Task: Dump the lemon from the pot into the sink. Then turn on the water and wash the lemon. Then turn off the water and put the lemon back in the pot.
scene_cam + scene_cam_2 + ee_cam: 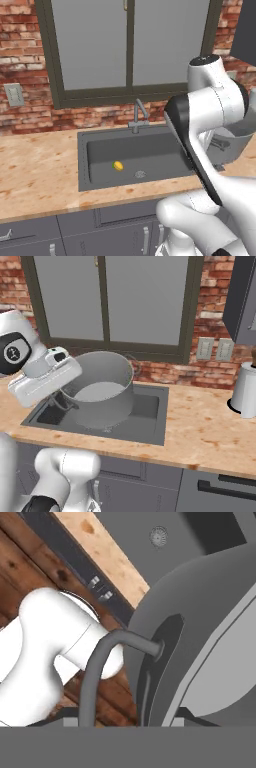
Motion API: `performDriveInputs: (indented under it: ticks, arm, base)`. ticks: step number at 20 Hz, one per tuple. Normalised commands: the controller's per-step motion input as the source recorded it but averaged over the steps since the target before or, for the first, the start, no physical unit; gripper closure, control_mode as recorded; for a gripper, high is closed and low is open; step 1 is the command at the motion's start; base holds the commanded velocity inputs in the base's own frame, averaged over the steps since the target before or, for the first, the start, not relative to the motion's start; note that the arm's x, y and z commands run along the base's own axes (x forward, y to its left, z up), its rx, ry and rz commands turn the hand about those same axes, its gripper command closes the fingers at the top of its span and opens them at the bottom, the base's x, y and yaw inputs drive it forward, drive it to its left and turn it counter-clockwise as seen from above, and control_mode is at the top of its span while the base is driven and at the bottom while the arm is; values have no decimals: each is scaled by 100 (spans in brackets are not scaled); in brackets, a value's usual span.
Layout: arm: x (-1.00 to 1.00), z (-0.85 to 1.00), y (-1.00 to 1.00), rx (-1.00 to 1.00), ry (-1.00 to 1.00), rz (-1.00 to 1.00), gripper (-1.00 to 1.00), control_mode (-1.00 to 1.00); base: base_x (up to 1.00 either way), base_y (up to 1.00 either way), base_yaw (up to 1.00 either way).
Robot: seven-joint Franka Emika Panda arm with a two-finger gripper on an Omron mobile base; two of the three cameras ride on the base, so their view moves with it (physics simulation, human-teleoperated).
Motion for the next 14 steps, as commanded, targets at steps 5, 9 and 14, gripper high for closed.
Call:
performDriveInputs:
  ticks: [5,9,14]
  arm:
    - [57,-21,-87,0,13,-23,100,-100]
    - [78,-33,-74,0,17,-12,100,-100]
    - [88,-47,-63,0,13,-8,100,-100]
  base:
    - [0,0,0]
    - [0,0,0]
    - [0,0,0]
